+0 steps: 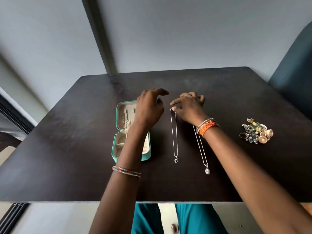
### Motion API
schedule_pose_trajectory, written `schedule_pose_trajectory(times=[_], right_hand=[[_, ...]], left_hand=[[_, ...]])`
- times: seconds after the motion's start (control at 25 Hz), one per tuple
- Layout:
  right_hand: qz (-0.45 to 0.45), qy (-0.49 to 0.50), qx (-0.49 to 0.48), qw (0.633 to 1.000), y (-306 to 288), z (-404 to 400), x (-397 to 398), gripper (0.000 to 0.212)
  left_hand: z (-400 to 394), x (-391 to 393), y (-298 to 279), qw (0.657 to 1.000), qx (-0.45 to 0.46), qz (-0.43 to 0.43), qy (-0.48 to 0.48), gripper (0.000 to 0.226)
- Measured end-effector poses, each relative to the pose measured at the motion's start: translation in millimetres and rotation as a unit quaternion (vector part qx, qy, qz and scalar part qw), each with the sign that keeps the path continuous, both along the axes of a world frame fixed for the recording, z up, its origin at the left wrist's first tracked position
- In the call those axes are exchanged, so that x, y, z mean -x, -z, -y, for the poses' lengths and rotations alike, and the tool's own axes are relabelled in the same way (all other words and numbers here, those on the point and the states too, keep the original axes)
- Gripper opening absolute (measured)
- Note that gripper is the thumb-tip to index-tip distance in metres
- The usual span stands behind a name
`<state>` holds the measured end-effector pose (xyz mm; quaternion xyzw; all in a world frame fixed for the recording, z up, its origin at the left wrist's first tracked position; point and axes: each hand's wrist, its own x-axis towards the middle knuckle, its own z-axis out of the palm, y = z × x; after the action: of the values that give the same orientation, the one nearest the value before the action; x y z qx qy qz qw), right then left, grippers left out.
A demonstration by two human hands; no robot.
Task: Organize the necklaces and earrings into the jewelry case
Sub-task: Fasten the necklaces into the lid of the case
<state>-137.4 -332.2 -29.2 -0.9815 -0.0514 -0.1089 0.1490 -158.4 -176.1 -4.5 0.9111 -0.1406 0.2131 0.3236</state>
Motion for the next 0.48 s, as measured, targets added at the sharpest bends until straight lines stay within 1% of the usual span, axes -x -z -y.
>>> schedule_pose_trajectory(times=[0.16, 0.32, 0.4, 0.48], right_hand=[[0.008, 0.014, -0.003, 1.0, 10.1, -3.6, -8.2, 0.009], [0.012, 0.009, 0.017, 1.0, 15.1, -7.9, -10.5, 0.013], [0.019, 0.003, -0.001, 1.0, 10.3, -6.8, -7.9, 0.012], [0.027, 0.002, -0.05, 0.998, -2.0, -4.7, -0.8, 0.01]], left_hand=[[1.8, 0.0, 8.2, 1.0, 0.006, 0.001, -0.004, 0.041], [4.0, 4.0, 13.2, 1.0, 0.013, -0.011, -0.021, 0.042], [4.7, 5.6, 15.8, 0.999, 0.026, -0.02, -0.023, 0.043], [5.3, 5.6, 16.3, 0.998, 0.049, -0.023, -0.011, 0.043]])
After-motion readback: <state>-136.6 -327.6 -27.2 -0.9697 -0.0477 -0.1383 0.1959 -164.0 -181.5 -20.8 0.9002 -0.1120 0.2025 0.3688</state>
